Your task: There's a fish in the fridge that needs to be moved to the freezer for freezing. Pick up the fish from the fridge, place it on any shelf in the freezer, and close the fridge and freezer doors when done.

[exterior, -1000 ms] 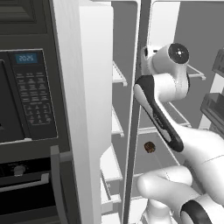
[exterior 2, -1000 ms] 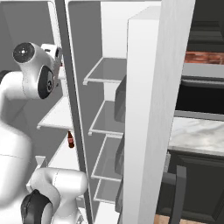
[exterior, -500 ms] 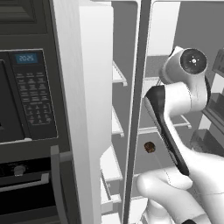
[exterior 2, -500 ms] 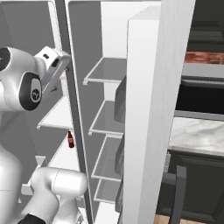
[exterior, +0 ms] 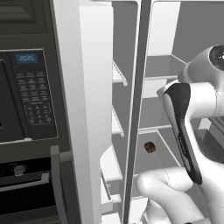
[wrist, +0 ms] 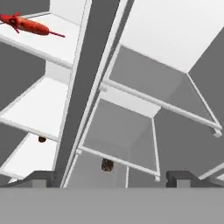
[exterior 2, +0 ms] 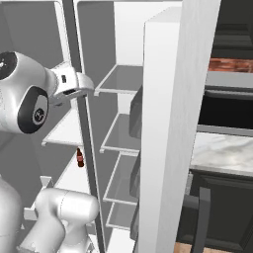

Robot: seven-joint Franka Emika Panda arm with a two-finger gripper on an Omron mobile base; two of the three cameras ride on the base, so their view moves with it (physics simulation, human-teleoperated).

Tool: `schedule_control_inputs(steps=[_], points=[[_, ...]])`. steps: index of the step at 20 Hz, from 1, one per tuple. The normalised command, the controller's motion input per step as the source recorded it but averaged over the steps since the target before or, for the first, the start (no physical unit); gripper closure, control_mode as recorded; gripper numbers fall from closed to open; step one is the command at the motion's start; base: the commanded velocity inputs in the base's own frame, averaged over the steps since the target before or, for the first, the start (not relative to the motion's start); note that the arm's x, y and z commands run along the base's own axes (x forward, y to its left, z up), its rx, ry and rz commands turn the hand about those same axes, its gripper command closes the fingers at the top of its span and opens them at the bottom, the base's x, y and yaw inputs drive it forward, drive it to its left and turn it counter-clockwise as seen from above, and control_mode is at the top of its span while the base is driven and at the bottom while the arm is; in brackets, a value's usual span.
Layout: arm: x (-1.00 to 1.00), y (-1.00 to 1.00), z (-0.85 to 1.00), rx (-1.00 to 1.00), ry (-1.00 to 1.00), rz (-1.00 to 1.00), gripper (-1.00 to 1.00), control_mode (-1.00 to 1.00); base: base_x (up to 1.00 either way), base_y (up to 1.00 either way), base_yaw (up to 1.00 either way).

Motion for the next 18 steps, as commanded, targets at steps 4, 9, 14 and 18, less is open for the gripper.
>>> schedule_control_inputs(steps=[4,9,14,18], points=[[-0.24,0.01,-0.23,0.57,0.0,-0.44,-1.0,-1.0,0.0,0.0,0.0],[-0.12,0.06,-0.32,0.46,-0.01,-0.2,-1.0,-1.0,0.0,0.0,0.0],[0.0,0.0,-0.22,0.14,0.0,0.01,-1.0,-1.0,0.0,0.0,0.0],[-0.37,0.0,-0.05,0.0,0.0,0.0,-1.0,-1.0,0.0,0.0,0.0]])
